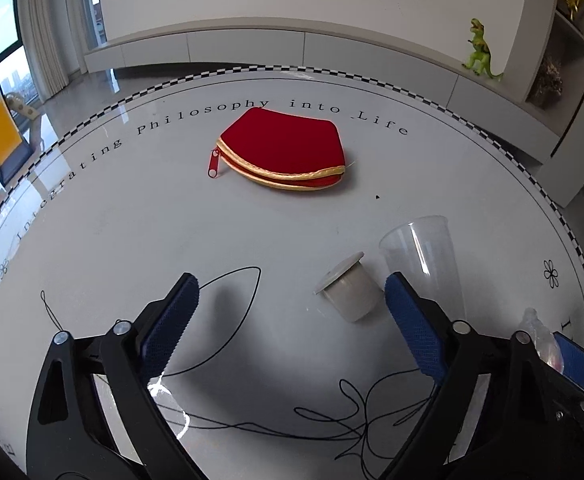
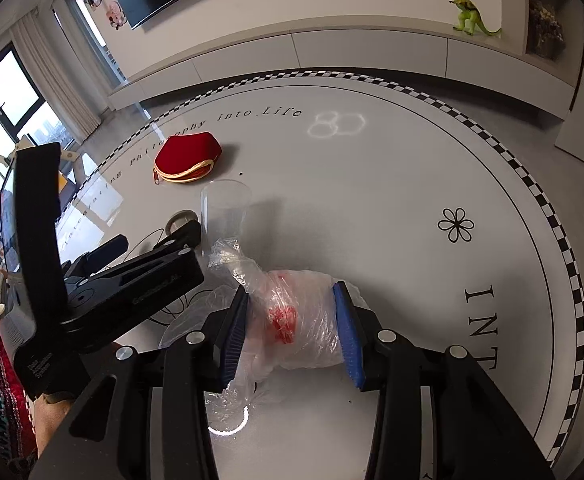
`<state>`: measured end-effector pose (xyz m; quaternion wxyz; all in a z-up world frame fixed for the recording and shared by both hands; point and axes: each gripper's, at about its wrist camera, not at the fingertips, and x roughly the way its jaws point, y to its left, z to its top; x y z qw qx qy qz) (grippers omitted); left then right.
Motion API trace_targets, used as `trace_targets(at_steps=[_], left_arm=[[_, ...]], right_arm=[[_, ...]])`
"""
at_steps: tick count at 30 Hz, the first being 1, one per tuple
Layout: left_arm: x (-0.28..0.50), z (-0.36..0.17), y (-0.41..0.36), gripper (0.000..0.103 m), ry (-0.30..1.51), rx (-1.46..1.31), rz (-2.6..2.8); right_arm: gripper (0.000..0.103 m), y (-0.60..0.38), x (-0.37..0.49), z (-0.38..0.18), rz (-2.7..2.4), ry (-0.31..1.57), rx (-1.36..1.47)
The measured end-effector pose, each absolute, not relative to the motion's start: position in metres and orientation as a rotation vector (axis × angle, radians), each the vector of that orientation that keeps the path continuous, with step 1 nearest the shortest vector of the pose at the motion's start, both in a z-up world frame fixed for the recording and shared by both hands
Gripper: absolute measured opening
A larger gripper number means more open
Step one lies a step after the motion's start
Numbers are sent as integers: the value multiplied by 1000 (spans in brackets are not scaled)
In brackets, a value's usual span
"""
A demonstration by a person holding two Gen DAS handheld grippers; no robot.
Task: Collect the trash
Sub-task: 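Grasp the white spool with the left tool while the right tool holds the plastic bag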
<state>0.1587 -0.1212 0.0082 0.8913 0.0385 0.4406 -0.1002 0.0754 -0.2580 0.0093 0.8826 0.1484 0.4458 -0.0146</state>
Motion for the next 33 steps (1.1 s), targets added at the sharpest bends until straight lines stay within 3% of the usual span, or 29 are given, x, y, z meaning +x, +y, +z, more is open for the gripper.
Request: trace_targets(at_steps=[1, 3, 6, 16, 33], left_arm=[[161, 7, -124, 78, 918, 86, -212], [165, 5, -128, 55, 921, 107, -213], [165, 3, -130, 36, 904, 150, -222], [135, 13, -109, 36, 891, 136, -242], [-7, 38, -38, 36, 875, 78, -233]], right_arm=[[44, -258, 75, 9, -31, 927, 308], [44, -260, 76, 10, -32, 926, 310], [44, -260, 76, 10, -34, 925, 308], [43, -255, 74, 14, -14, 917, 307], [43, -185, -9, 37, 115, 849, 228]])
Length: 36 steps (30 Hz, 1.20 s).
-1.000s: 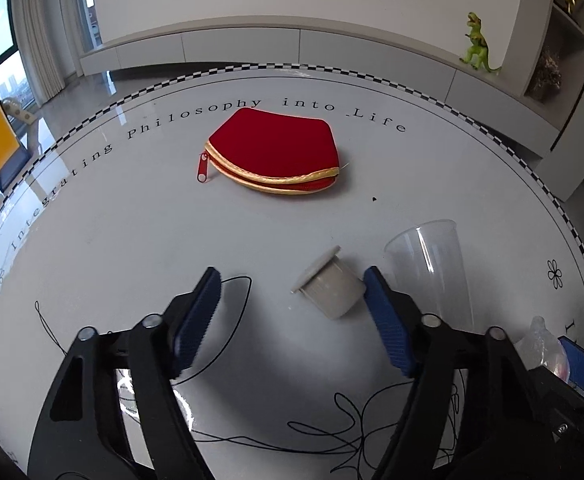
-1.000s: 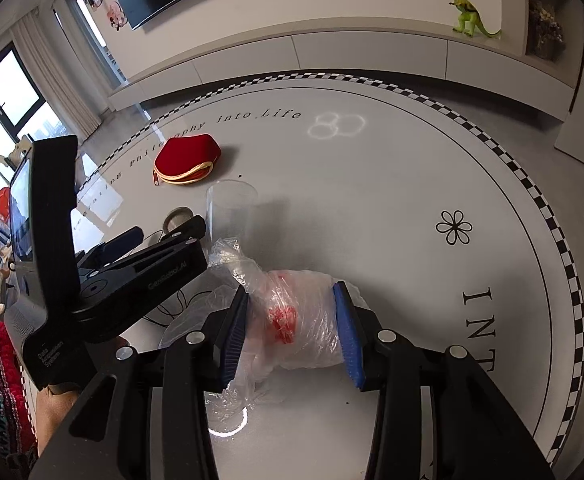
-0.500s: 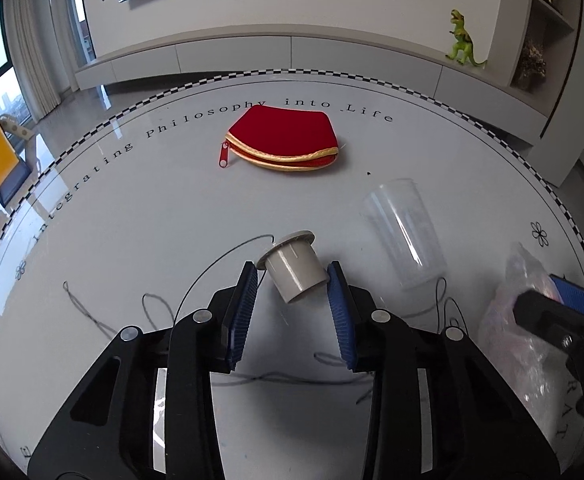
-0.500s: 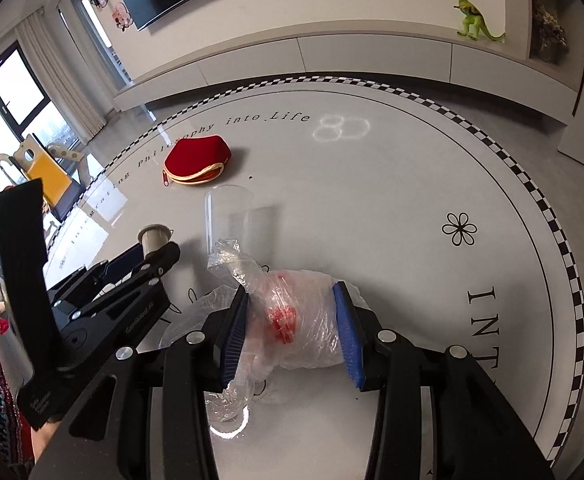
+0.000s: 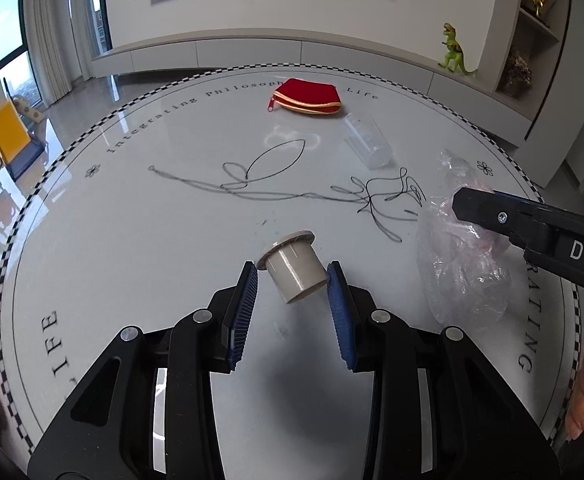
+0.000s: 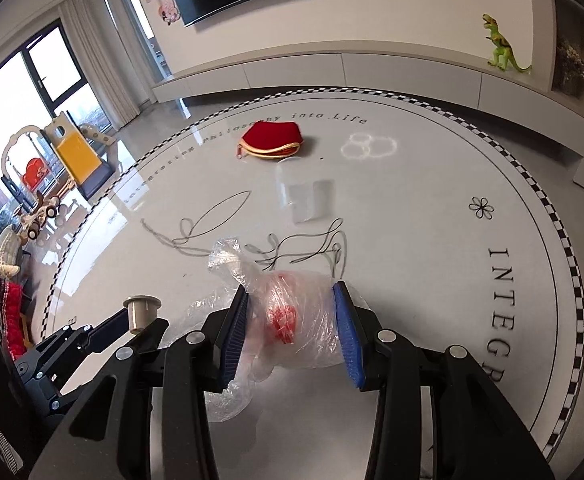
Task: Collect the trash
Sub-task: 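Carry spool and plastic bag to the trash bag and open both tools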
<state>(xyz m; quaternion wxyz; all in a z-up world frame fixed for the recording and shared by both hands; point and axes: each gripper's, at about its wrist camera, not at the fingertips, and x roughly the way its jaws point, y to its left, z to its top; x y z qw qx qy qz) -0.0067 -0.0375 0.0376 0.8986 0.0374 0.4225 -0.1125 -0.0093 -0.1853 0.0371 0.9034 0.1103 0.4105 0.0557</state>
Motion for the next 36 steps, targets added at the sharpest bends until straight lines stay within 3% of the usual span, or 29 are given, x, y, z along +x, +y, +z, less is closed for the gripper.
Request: trace_targets(at_steps=[16, 36], left_arm=[[-125, 45, 79, 36, 831, -58, -97], [-274, 16, 224, 36, 816, -239, 198]], right_arm=[[43, -43, -114, 53, 316, 853, 96], [43, 131, -235, 42, 652, 840, -195]])
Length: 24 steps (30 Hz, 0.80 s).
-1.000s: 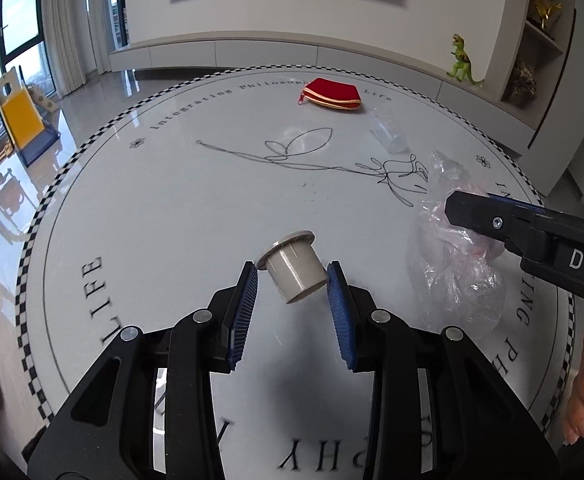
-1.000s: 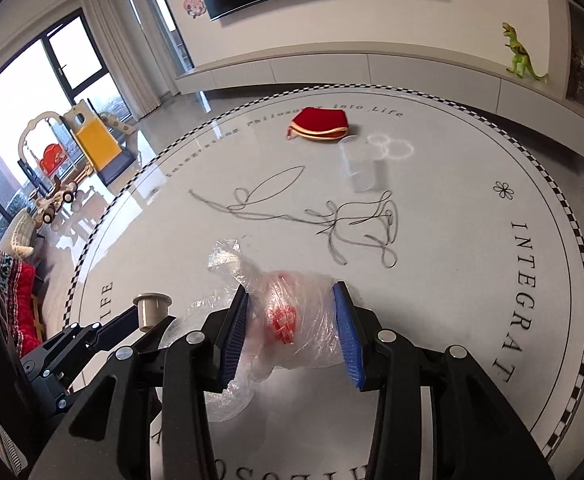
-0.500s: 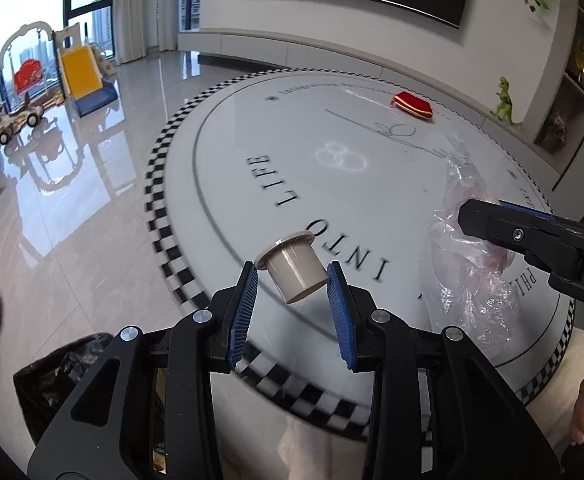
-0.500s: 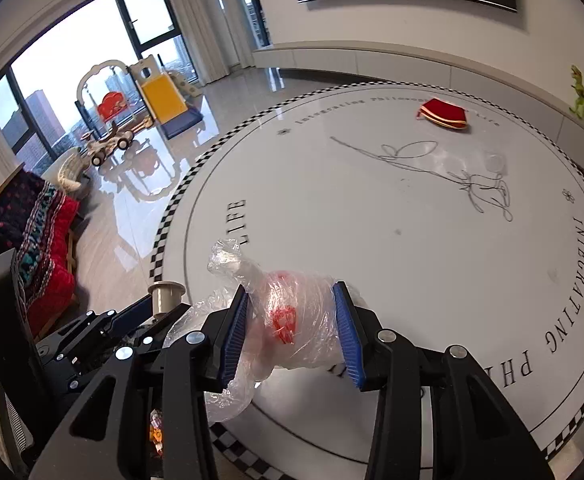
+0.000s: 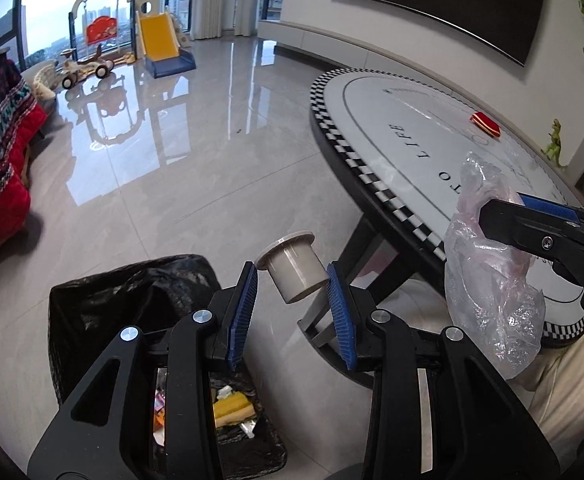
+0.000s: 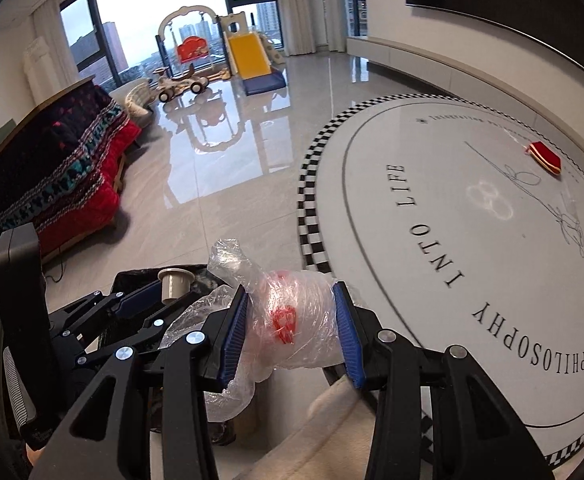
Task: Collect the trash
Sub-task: 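Carry spool and plastic bag to the trash bag and open both tools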
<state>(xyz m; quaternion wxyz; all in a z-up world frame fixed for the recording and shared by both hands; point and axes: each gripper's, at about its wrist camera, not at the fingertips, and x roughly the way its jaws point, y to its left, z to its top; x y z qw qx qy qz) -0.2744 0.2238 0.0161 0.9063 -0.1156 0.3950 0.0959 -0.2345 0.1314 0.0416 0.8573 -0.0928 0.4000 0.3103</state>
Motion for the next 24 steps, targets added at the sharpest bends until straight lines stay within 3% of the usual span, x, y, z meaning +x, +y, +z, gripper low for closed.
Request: trace_targets(at_steps=[13, 24], left_arm=[[-372, -21, 299, 36, 869, -349, 429], [-410, -53, 336, 36, 967, -400, 552]], right_arm=[[43, 223, -306, 8, 858, 883, -371], [43, 265, -323, -23, 920, 954, -445]])
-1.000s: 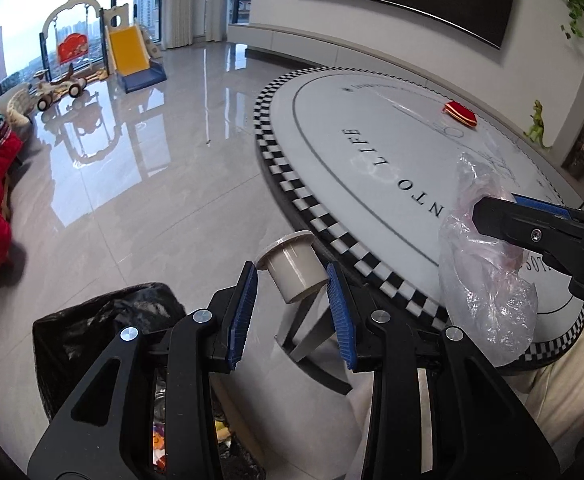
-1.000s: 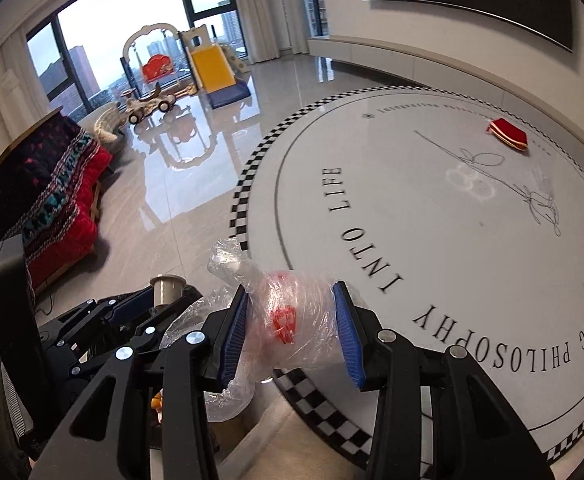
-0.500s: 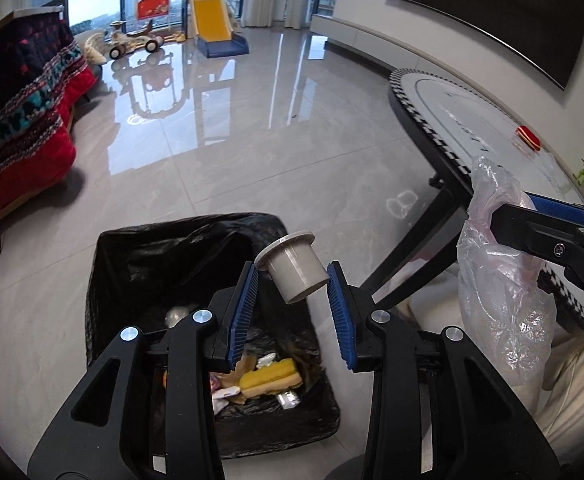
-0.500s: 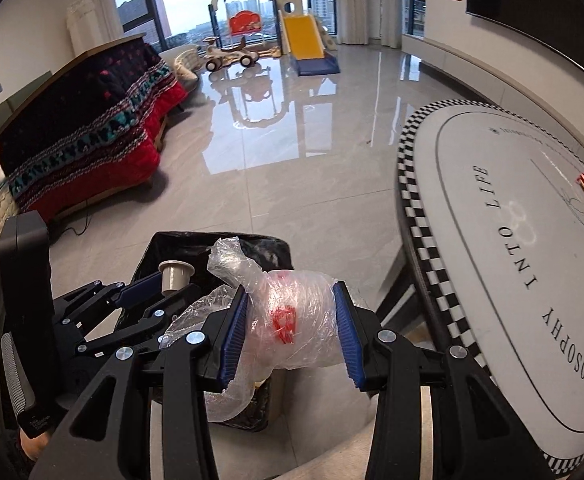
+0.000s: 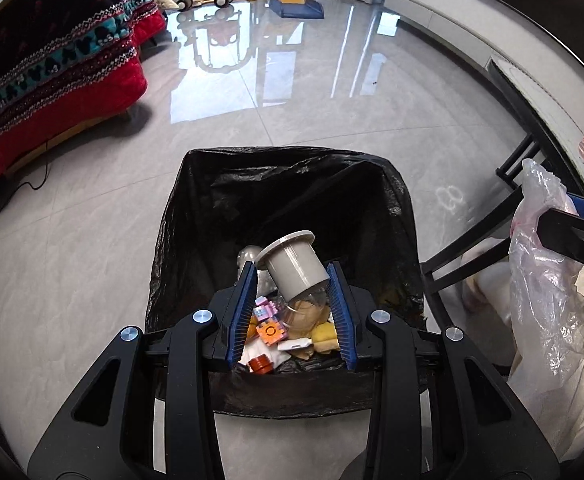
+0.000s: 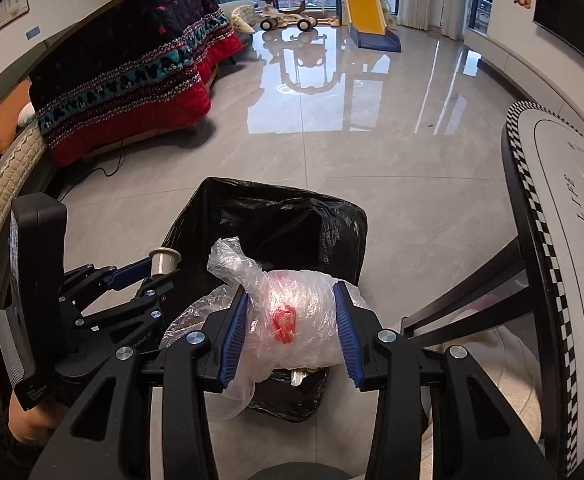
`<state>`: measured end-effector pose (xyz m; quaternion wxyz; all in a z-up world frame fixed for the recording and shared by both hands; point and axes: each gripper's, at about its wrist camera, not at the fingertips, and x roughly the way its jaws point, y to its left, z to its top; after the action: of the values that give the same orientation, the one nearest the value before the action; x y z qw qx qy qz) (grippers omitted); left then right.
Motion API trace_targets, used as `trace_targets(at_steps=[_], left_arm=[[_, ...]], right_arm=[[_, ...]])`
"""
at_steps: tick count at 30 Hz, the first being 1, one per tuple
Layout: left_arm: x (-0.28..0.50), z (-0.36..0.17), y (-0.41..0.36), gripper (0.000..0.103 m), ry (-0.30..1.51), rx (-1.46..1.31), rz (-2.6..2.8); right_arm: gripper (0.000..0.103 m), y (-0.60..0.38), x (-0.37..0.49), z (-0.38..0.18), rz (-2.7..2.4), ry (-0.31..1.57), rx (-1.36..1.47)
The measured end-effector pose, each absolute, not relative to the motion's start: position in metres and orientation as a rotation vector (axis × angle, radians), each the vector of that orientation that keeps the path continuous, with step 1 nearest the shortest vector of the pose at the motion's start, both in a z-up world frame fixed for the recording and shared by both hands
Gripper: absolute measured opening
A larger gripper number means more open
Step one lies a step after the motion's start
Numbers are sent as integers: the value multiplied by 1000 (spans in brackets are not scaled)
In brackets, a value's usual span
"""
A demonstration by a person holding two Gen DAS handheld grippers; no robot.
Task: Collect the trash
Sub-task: 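Carry spool and plastic bag to the trash bag and open both tools, then move both open tools back over the table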
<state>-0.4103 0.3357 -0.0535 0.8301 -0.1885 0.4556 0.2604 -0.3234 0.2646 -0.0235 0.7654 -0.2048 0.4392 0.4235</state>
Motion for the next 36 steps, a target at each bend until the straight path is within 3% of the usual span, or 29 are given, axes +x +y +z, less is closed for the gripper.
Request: trace_targets(at_steps=[3, 4, 6, 23, 36], left_arm=[[-411, -61, 338, 37, 1000, -400, 561], [-411, -65, 338, 41, 1021, -398, 570], [-411, -69, 339, 97, 1039, -392, 610], [-396, -53, 324, 97, 1003, -366, 577], [-321, -15, 269, 97, 948, -254, 404]], right_arm=[[49, 274, -317, -28, 921, 975, -446], [59, 277, -314, -31, 919, 989, -456], [68, 277, -311, -33, 891, 993, -449], [71, 239, -286, -19, 859, 977, -309], [72, 180, -232, 10, 774, 930, -146]])
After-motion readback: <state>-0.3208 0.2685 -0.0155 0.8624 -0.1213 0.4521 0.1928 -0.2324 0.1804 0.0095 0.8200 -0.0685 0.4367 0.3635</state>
